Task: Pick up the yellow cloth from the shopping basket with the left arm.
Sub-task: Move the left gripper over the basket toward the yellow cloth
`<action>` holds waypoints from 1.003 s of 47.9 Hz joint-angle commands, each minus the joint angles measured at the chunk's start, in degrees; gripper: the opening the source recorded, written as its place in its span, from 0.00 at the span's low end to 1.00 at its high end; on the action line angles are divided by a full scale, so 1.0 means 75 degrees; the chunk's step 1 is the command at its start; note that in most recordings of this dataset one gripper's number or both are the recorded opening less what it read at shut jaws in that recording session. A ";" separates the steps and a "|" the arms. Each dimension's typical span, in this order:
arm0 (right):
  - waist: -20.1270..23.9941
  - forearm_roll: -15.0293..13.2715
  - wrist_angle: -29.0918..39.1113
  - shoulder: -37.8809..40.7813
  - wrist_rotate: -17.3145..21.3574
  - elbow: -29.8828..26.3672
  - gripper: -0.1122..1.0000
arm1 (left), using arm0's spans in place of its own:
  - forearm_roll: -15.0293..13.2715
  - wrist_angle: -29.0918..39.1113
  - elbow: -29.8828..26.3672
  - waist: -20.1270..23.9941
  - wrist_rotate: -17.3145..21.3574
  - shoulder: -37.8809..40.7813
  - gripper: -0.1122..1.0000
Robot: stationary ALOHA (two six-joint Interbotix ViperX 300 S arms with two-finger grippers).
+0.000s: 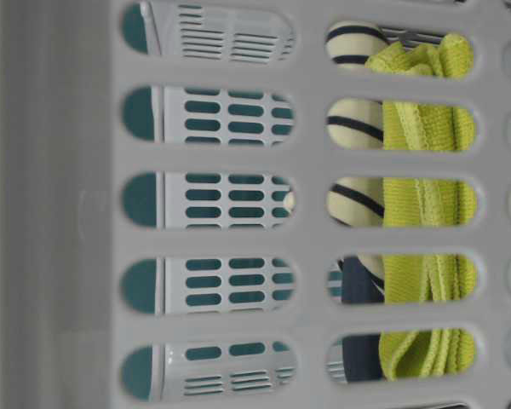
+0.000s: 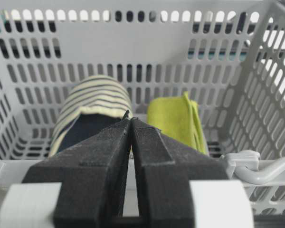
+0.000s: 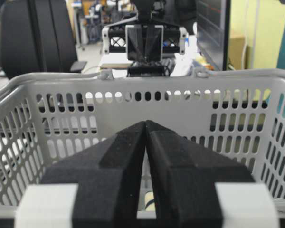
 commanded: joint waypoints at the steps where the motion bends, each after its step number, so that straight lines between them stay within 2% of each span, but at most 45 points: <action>1: 0.0023 0.0012 -0.0035 0.0082 0.0035 -0.0094 0.10 | 0.0328 0.0398 -0.0527 -0.0023 -0.0082 -0.0094 0.15; 5: 0.0023 0.0012 0.0094 0.0082 0.0059 -0.0070 0.11 | 0.0328 0.1160 -0.1102 -0.0012 -0.0082 -0.0012 0.10; 12: 0.0023 0.0012 0.0445 0.0047 0.0082 -0.0070 0.10 | 0.0328 0.2660 -0.2215 -0.0070 -0.0082 0.0586 0.10; 19: 0.0023 0.0012 0.0586 0.0023 0.0059 -0.0059 0.10 | 0.0328 0.4465 -0.3656 -0.0199 -0.0070 0.1605 0.10; 29: 0.0000 0.0012 0.0973 -0.0129 0.0035 -0.0070 0.10 | 0.0328 0.6281 -0.5695 -0.0352 -0.0059 0.3457 0.10; 39: -0.0082 0.0012 0.2168 -0.0551 0.0070 -0.0129 0.10 | 0.0328 0.7934 -0.7348 -0.0457 -0.0070 0.5133 0.10; 43: -0.0070 0.0012 0.2637 -0.0832 0.0059 -0.0199 0.17 | 0.0328 0.8684 -0.8051 -0.0457 -0.0070 0.5730 0.10; 46: -0.0070 0.0012 0.2859 -0.1031 0.0070 -0.0246 0.26 | 0.0340 0.9176 -0.8496 -0.0422 -0.0059 0.6070 0.10; 48: -0.0082 0.0012 0.3000 -0.1195 0.0070 -0.0281 0.37 | 0.0328 0.9457 -0.8754 -0.0398 -0.0082 0.6293 0.10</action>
